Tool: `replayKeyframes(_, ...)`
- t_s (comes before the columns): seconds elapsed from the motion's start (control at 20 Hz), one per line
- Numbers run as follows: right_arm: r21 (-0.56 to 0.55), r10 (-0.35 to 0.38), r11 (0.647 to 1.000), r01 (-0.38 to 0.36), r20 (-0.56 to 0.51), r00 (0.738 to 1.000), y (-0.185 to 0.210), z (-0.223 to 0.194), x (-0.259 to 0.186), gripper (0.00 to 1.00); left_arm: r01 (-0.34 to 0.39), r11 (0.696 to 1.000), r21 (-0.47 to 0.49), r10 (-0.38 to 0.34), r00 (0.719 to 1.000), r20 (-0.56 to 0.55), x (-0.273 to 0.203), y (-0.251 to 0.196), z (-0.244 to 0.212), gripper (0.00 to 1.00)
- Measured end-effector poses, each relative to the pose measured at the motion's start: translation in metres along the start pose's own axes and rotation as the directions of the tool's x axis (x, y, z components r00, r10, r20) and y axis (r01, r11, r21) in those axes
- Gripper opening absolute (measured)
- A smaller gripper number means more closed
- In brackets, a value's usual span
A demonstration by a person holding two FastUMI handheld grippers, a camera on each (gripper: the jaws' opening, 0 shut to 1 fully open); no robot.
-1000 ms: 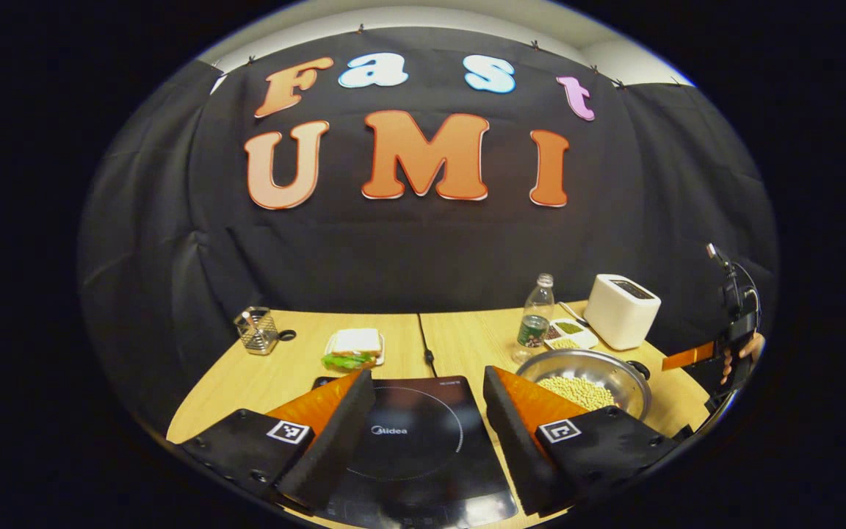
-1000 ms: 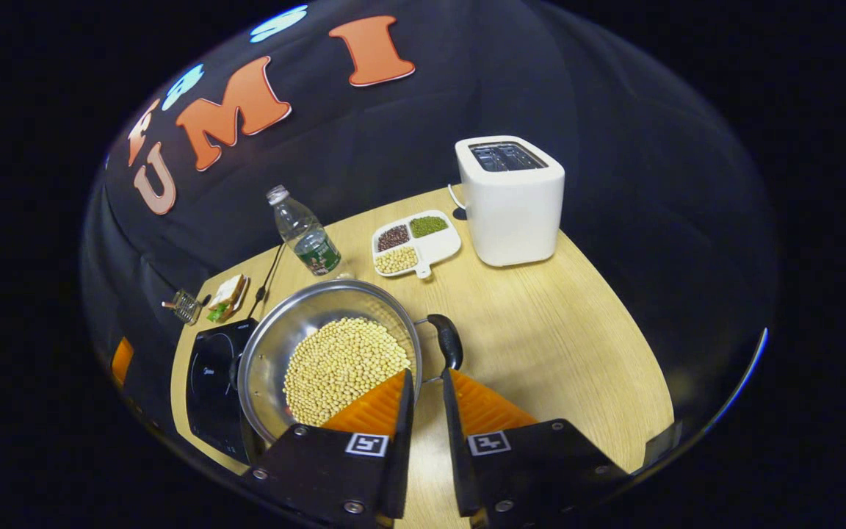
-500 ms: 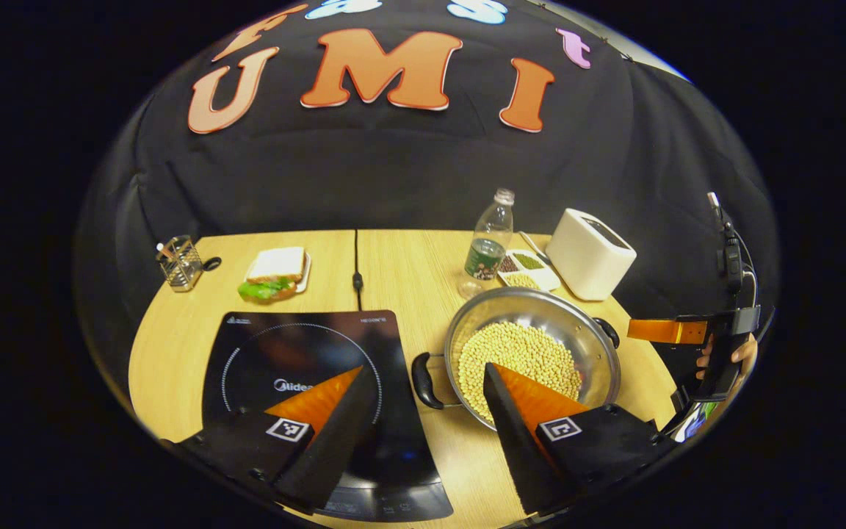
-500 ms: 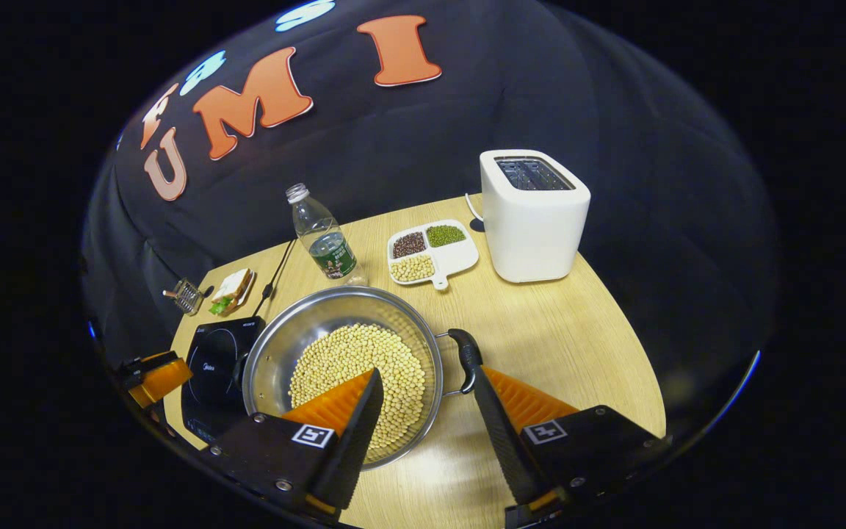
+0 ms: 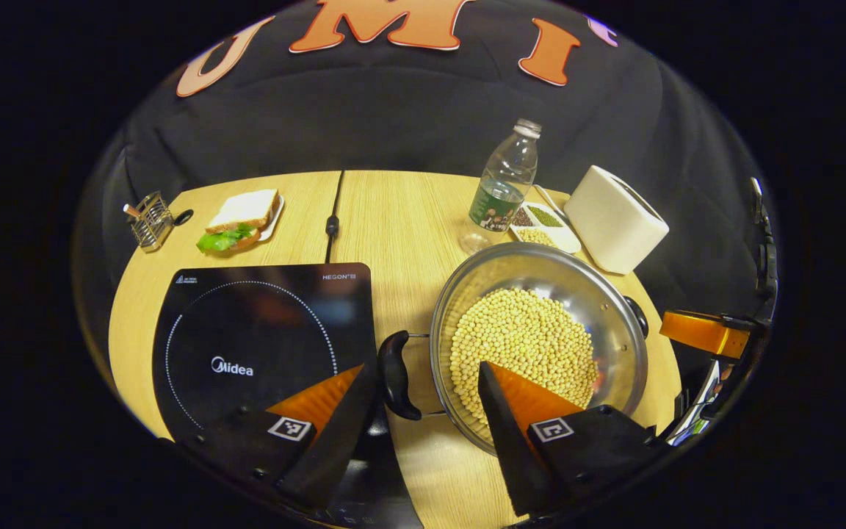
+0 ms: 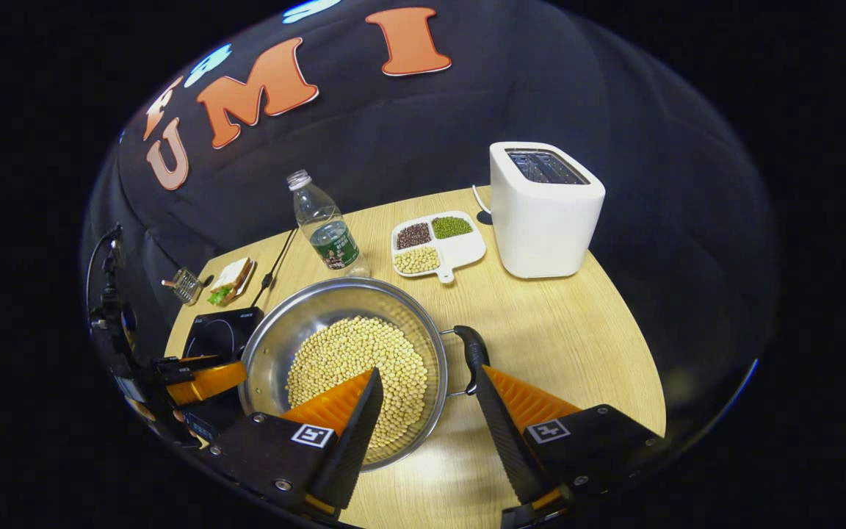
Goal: First push the handle of the pot to place it horizontally, then grasp the pot with both hands and set it on the induction cooktop.
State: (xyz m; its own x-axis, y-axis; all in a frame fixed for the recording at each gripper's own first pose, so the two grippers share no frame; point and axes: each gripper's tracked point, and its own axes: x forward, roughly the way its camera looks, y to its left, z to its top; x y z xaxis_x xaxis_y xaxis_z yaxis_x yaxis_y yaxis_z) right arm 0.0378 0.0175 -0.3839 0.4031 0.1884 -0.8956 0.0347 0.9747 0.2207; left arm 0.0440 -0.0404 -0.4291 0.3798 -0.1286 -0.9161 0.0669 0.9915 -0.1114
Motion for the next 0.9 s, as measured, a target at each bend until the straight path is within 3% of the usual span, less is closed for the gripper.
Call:
replayKeyframes(0.3, -0.039, -0.034, 0.999, 0.033, -0.015, 0.999, -0.010, -0.007, 0.013, 0.81, -0.011, 0.999, -0.039, 0.011, 1.000, 0.013, 0.017, -0.006, 0.000, 0.93)
replayKeyframes(0.55, -0.043, -0.142, 0.989, 0.140, -0.023, 0.990, -0.034, -0.012, 0.029, 0.81, -0.035, 0.999, -0.003, 0.035, 0.999, 0.013, 0.038, -0.012, -0.003, 0.93)
replayKeyframes(0.9, -0.060, -0.208, 0.977, 0.204, -0.075, 0.975, -0.048, -0.031, 0.054, 0.80, -0.064, 0.997, 0.033, 0.062, 0.997, 0.050, 0.068, -0.020, 0.004, 0.88)
